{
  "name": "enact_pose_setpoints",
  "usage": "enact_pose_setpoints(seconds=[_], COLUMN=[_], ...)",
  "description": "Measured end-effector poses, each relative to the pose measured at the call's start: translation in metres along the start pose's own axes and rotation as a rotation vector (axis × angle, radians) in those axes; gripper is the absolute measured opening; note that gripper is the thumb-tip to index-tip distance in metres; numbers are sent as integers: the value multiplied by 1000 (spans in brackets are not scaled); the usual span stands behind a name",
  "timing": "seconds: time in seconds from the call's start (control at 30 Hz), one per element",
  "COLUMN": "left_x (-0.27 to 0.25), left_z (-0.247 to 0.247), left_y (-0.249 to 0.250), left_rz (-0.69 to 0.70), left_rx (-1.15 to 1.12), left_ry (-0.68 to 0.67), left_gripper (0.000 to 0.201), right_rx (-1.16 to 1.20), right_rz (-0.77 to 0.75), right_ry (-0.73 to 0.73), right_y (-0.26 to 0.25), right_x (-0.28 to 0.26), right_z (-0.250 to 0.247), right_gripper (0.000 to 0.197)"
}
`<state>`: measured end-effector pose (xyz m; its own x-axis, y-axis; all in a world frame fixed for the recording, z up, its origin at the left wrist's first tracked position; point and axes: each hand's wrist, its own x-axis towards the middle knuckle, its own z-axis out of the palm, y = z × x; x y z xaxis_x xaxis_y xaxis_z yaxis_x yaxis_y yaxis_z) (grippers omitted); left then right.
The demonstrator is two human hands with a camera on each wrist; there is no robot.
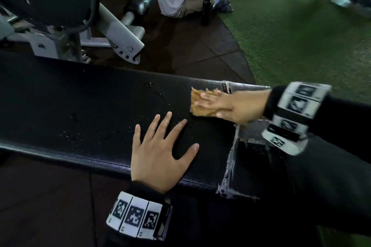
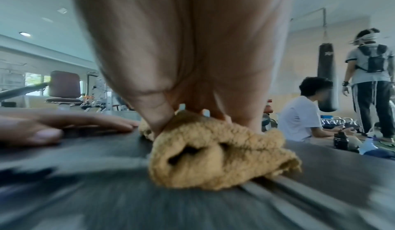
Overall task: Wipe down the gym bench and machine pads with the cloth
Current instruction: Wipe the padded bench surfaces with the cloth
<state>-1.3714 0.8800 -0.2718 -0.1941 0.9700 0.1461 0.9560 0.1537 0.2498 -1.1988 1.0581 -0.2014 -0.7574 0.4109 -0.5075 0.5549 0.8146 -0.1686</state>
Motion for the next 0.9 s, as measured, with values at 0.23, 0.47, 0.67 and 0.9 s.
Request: enact_pose_setpoints(seconds=[0.23, 0.47, 0.67, 0.9], left_x=[1, 1, 1, 1], left_z=[1, 1, 1, 1], left_y=[-1, 0, -1, -3], left_rz=[-2, -7, -2, 16], left_rx=[16, 7, 4, 12], left_ry=[-8, -13, 1, 4], left_gripper=[69, 69, 71, 72], right_rx=[172, 97, -3, 137], right_rz=[83, 359, 300, 344], right_ry=[-85, 13, 30, 148], right_y=[49, 58, 16, -28], right_x=[-63, -3, 23, -45], right_z=[15, -28, -32, 16], right_gripper=[62, 62, 56, 64])
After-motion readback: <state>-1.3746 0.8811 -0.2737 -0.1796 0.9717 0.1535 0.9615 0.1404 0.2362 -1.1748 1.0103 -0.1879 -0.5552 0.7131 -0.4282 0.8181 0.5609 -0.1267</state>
